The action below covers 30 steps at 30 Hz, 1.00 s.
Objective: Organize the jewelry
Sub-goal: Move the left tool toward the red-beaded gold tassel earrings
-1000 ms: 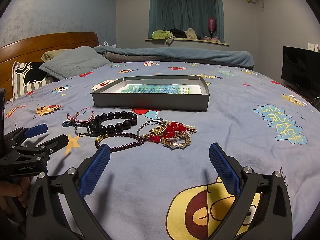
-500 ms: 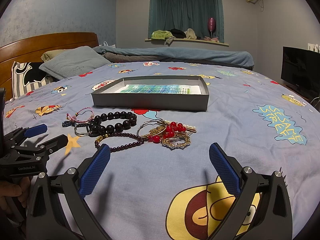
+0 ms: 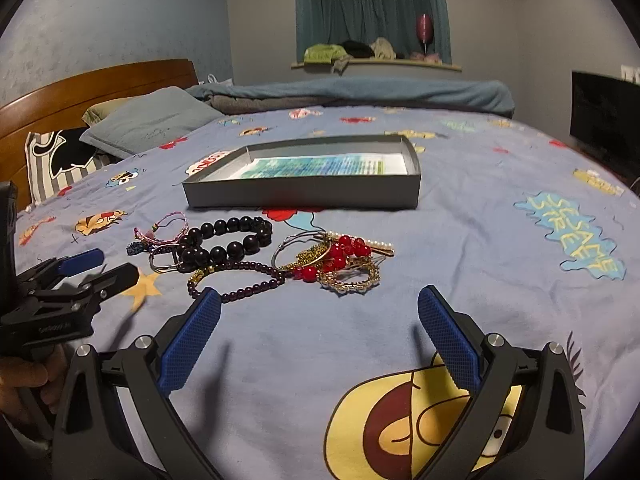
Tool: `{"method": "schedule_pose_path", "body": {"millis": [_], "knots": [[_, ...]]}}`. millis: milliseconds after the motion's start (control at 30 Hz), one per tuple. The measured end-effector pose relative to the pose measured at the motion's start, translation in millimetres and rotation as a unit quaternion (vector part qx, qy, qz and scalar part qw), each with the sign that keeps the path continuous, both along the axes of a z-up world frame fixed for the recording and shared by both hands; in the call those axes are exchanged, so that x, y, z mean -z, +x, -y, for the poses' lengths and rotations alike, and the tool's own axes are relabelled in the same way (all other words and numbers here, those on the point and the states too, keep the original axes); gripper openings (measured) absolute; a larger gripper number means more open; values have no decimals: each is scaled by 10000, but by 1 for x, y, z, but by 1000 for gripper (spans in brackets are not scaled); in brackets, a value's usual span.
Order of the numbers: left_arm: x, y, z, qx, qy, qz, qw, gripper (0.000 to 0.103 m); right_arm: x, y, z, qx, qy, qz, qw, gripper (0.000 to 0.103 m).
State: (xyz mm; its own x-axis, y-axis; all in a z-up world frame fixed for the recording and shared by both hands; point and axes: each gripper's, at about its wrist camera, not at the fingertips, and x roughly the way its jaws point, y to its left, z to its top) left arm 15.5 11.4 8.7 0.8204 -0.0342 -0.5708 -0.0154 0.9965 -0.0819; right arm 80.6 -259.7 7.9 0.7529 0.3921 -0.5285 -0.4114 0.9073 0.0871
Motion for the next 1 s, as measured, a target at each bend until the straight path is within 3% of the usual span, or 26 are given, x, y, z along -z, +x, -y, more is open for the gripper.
{"method": "schedule_pose_path", "body": {"millis": [100, 333, 500, 633, 767, 967, 1000], "knots": [[-3, 11, -2, 126, -9, -145, 9998, 71, -2, 7, 1, -19, -48, -142, 9999, 82], [-10, 41, -26, 103, -232, -419, 9988, 66, -7, 25, 8, -51, -2, -403, 9992, 79], [-7, 56, -39, 63, -491, -628, 9968, 52, -6, 41, 14, -10, 73, -596, 9982, 71], [-10, 56, -28, 333, -466, -595, 9966, 51, -7, 48, 13, -36, 11, -683, 9977, 69], [-13, 53, -11, 632, -351, -489, 9962, 49, -5, 54, 10, -84, -69, -791, 9968, 59], [-12, 53, 6, 819, -273, -476, 9951, 49, -1, 65, 2, -131, -242, -896, 9956, 58], [-12, 53, 8, 835, -265, -477, 9950, 49, 0, 66, 1, -150, -265, -897, 9955, 54]]}}
